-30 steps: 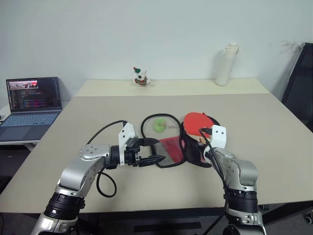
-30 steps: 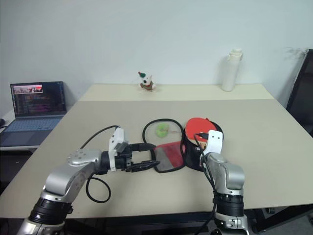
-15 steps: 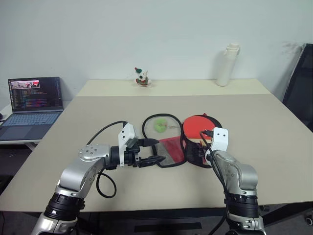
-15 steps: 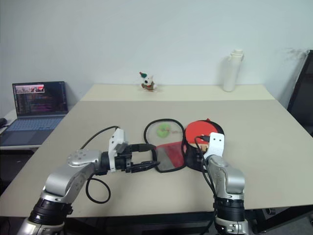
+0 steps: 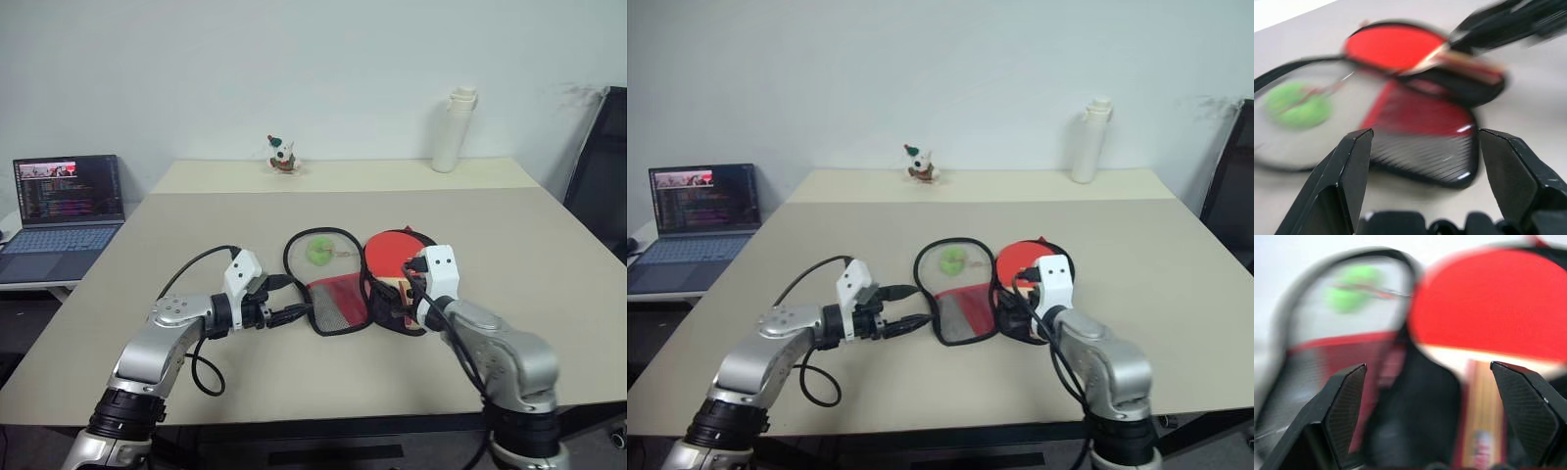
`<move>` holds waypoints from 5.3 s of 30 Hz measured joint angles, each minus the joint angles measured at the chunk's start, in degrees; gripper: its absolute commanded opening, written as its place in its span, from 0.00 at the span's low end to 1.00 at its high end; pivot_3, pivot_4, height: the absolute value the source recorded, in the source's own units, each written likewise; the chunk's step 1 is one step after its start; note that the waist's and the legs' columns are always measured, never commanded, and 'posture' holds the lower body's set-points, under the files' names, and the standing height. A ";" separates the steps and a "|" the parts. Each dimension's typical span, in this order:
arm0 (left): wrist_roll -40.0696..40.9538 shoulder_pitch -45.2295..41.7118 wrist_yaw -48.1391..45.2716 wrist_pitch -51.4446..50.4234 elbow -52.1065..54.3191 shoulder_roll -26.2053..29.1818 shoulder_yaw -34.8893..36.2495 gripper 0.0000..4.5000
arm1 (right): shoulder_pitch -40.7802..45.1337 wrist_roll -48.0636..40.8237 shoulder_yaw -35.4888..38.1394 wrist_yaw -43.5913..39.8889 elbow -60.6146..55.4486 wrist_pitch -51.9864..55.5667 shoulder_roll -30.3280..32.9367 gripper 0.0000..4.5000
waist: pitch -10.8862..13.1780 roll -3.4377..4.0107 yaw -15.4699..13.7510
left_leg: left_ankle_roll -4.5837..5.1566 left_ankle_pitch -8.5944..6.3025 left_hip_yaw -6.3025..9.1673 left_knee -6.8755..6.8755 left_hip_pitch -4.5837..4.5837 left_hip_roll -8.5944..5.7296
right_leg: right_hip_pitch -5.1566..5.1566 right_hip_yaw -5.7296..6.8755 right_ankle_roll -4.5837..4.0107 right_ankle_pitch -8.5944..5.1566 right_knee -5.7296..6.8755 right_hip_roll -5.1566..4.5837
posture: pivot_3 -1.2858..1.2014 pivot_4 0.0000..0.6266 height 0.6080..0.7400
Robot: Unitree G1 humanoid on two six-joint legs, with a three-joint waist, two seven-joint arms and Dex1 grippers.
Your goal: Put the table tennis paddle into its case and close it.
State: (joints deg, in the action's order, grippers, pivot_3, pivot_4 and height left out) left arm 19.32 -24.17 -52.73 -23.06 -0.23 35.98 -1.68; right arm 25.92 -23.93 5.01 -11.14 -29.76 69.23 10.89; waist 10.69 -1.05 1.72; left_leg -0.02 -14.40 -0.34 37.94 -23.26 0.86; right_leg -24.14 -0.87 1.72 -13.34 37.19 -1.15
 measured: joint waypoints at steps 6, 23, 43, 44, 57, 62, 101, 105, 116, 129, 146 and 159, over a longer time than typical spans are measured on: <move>-2.87 -2.54 0.16 2.15 -8.61 1.40 0.18 0.44 | 1.83 -10.33 5.88 -10.88 -4.69 5.51 12.25 1.00 | 0.00 -0.01 -0.07 | 0.00 0.00 -0.02 0.03 0.00 -0.04 | 0.02 0.00 0.00 0.00 -0.02 -0.03 | 0.52 0.24 1.00; -12.39 -17.74 4.45 12.99 -40.39 -8.82 -2.14 0.00 | 3.20 -14.48 8.13 -15.38 -2.88 1.61 22.05 1.00 | -0.01 -0.06 -0.26 | 0.00 0.00 -0.03 0.05 -0.12 -0.10 | -0.01 0.01 -0.20 0.16 -0.06 -0.07 | 0.52 0.24 1.00; -13.97 -41.54 3.65 18.60 -49.73 -32.23 -5.21 0.00 | -13.51 -15.44 18.11 -22.53 1.42 -5.21 38.18 1.00 | 0.05 -0.22 -1.32 | 0.01 0.00 -0.10 0.18 -0.19 -0.31 | 0.00 -0.08 0.17 0.08 -0.12 0.05 | 0.52 0.24 1.00; -14.10 -41.98 3.91 19.52 -50.79 -32.68 -5.21 0.00 | -13.51 -15.40 18.22 -22.33 1.89 -5.21 38.17 1.00 | 0.05 -0.21 -1.22 | 0.01 0.00 -0.12 0.15 -0.16 -0.30 | 0.00 -0.09 0.17 0.08 -0.12 0.08 | 0.52 0.24 1.00; -9.66 -28.46 -5.28 14.92 -35.76 -22.55 -3.20 0.00 | -2.16 -13.80 10.28 -14.76 14.72 -4.42 28.33 1.00 | 0.02 -0.17 -0.05 | 0.00 0.00 -0.12 0.11 -0.12 -0.09 | -0.02 -0.14 -0.11 0.24 -0.03 0.00 | 0.52 0.24 1.00; -3.90 -16.76 -9.54 5.33 -16.99 -14.78 -2.30 0.00 | 3.80 -8.84 6.61 -12.34 27.90 -6.65 23.97 1.00 | 0.02 -0.17 -0.13 | 0.00 0.01 -0.11 0.18 -0.10 -0.10 | 0.00 -0.14 -0.13 0.26 0.03 -0.05 | 0.52 0.24 1.00; 1.11 -6.31 -6.86 -2.93 -2.08 -6.16 0.25 0.00 | 12.07 -2.03 3.68 -13.81 45.64 -10.55 11.08 0.02 | -0.03 -0.20 0.30 | 0.00 0.02 -0.38 0.18 0.39 -0.04 | 0.07 -0.41 -0.20 0.21 0.58 0.04 | 0.52 0.24 1.00; 2.41 -3.90 -8.32 -4.19 0.69 -3.80 0.26 0.00 | 12.02 -2.13 2.35 -15.62 43.74 -8.11 11.29 0.02 | -0.03 -0.20 0.44 | 0.00 0.02 -0.36 0.13 0.38 -0.01 | 0.04 -0.38 -0.24 0.18 0.59 0.05 | 0.52 0.24 1.00; 5.46 3.08 -11.95 -7.06 7.67 0.98 -0.29 0.00 | 6.71 -7.47 -4.79 -22.25 28.20 3.31 12.12 0.02 | -0.03 -0.20 0.55 | 0.00 0.01 -0.19 0.05 0.33 0.03 | 0.01 -0.19 -0.21 0.01 0.58 0.06 | 0.52 0.24 1.00; 5.54 3.84 -12.83 -6.05 8.64 1.09 -0.64 0.00 | 0.82 -11.14 -1.18 -20.72 20.22 8.86 13.26 0.02 | -0.03 -0.20 0.09 | 0.00 0.01 -0.20 0.07 0.30 -0.03 | 0.03 -0.20 -0.08 -0.07 0.55 0.01 | 0.52 0.24 1.00; 5.40 3.93 -11.82 -4.89 6.78 1.15 -1.35 0.00 | -7.29 -12.91 6.95 -10.98 11.02 10.66 7.91 0.62 | -0.09 -0.29 -0.61 | 0.00 0.01 -0.13 0.10 0.32 -0.08 | 0.10 -0.14 -0.03 -0.09 0.49 -0.08 | 0.52 0.24 1.00; 1.90 -0.31 -2.86 -1.20 -0.17 -2.23 -0.77 0.21 | -9.24 -14.59 16.29 -7.64 4.51 6.97 6.78 1.00 | -0.08 -0.29 -0.21 | 0.00 0.02 -0.15 0.11 0.29 -0.06 | 0.09 -0.17 -0.03 -0.10 0.48 -0.03 | 0.52 0.24 1.00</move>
State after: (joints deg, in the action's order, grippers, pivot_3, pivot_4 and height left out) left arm 21.22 -24.47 -55.59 -24.26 -0.40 33.75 -2.45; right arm 16.67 -38.52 21.30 -18.78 -25.25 76.20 17.66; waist 10.60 -1.34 1.51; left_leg -0.02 -14.38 -0.49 38.04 -22.96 0.79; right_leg -24.05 -1.04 1.69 -13.44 37.67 -1.18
